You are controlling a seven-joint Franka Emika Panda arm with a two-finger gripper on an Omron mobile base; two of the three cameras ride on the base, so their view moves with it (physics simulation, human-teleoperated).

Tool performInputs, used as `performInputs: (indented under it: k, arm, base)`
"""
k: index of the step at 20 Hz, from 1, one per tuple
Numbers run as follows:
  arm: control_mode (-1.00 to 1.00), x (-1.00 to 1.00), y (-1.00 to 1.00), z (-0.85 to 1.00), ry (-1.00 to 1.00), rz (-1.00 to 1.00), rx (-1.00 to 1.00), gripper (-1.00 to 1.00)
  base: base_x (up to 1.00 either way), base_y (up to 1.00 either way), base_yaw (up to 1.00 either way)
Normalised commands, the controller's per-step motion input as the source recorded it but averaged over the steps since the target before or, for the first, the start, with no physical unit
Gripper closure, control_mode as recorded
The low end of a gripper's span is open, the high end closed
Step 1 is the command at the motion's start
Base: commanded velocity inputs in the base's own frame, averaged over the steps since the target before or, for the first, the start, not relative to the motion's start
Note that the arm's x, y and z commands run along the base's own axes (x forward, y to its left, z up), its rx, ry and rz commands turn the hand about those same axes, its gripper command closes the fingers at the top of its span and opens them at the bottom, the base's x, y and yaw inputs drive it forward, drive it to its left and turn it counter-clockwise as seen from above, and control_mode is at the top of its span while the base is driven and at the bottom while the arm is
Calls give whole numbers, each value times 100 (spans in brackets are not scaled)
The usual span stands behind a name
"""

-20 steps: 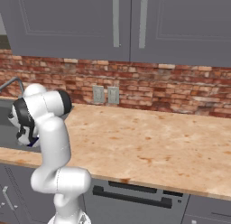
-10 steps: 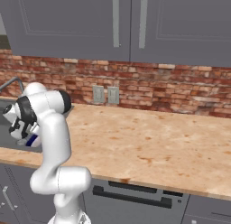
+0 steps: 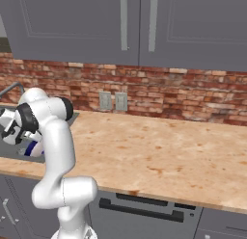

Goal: Dump the lemon wedge and apple from the bowl so the bowl can be washed. Place the bowl in the sink after clearing the leftovers.

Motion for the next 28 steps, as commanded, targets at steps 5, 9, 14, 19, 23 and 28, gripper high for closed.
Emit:
performInputs:
  k: [5, 9, 14, 19, 23, 28]
  arm:
    - [-100, 0, 1, 0, 0, 0, -5, 100]
    - [-100, 0, 4, 0, 0, 0, -3, 100]
    - [-100, 8, 9, 0, 0, 0, -3, 100]
    - [-100, 9, 14, 1, 0, 0, -5, 100]
    - [-100, 8, 14, 0, 0, 0, -7, 100]
    - [-100, 13, 13, 2, 0, 0, -7, 100]
  base:
    - [0, 0, 0]
    - [0, 0, 0]
    - [0, 0, 0]
    - [0, 0, 0]
    - [0, 0, 0]
    - [0, 0, 0]
